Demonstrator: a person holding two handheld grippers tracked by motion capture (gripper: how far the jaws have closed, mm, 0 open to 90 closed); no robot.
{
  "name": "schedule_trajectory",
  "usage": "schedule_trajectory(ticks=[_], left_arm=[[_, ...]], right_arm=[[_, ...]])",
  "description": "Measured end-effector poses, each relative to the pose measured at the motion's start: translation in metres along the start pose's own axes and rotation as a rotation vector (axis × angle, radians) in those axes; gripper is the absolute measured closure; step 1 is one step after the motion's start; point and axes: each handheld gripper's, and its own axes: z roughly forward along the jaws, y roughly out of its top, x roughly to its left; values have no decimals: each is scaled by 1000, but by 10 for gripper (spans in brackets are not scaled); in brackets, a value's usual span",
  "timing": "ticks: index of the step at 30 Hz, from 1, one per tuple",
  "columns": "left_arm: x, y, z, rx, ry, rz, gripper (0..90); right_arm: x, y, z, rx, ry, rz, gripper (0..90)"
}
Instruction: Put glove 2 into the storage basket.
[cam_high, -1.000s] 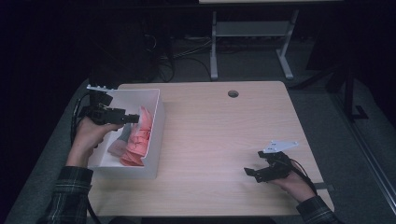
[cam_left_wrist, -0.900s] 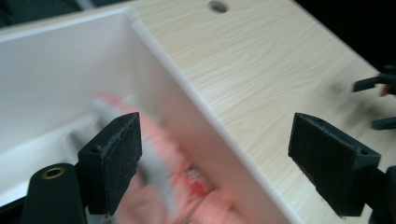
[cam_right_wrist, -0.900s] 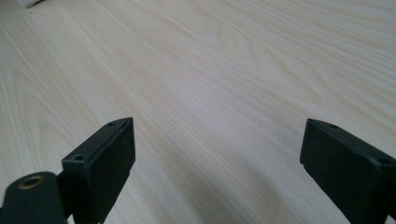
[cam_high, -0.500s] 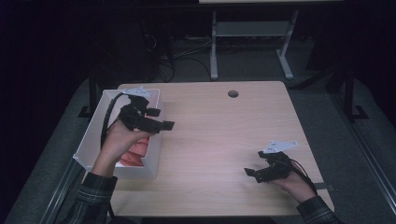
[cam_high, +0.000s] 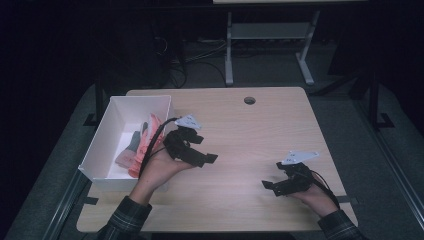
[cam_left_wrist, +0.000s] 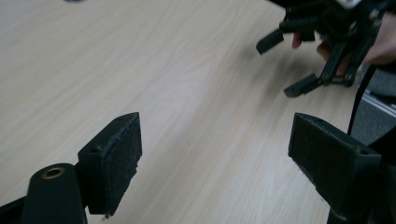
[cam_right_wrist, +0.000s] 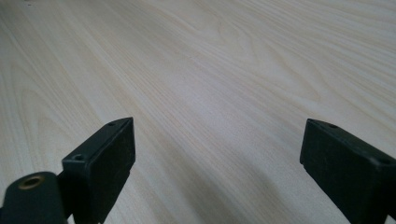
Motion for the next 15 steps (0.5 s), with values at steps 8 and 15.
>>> schedule_trajectory(ticks=[8, 15], left_arm=[[-11, -17, 41, 84, -24, 31, 170], [-13, -26, 58, 116, -27, 40, 170]], right_arm=[[0, 0, 1, 3, 3, -1, 102], [0, 0, 1, 6, 5, -6, 101]])
